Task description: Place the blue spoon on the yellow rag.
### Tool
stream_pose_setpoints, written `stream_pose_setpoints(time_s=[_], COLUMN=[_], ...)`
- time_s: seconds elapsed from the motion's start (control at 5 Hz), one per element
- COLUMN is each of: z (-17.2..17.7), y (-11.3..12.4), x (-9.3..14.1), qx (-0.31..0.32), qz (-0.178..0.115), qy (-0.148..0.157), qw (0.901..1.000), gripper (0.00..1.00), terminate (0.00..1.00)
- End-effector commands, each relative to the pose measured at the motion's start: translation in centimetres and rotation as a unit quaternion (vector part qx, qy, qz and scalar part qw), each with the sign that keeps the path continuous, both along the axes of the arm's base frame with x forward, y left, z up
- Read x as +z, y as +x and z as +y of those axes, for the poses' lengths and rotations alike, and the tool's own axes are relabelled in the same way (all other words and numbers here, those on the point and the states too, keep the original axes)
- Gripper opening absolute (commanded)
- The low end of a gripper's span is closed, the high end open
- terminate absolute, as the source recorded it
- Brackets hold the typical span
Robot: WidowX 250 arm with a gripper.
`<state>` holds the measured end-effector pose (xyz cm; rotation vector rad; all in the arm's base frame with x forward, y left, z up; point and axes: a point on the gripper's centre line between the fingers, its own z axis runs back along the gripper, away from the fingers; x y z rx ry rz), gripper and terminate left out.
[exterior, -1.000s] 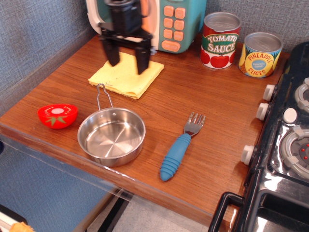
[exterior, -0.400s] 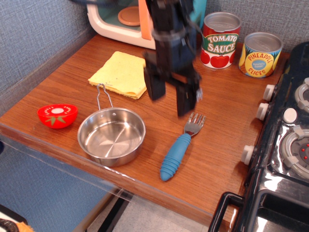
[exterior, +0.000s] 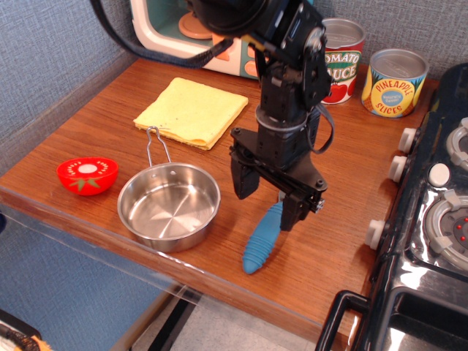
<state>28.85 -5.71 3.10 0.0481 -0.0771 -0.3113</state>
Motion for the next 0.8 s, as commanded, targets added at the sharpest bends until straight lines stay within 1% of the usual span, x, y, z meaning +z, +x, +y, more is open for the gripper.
stream_pose_setpoints(time_s=[0.0,0.2,0.4,0.6], z=[0.2,0.5,0.7,0.9], y=[-0.3,-0.2,-0.2,0.1], x=[-0.1,-0.5,-1.1,-1.7], qx=[0.011,0.032,0.04,0.045], qz=[-0.018,-0.011,0.003,0.013], qy=[0.025,0.002,-0.019,-0.03], qw=[0.9995,0.9994,0.999,0.9984], gripper=[1.0,1.0,1.0,1.0], terminate=[0.0,0.0,0.0,0.0])
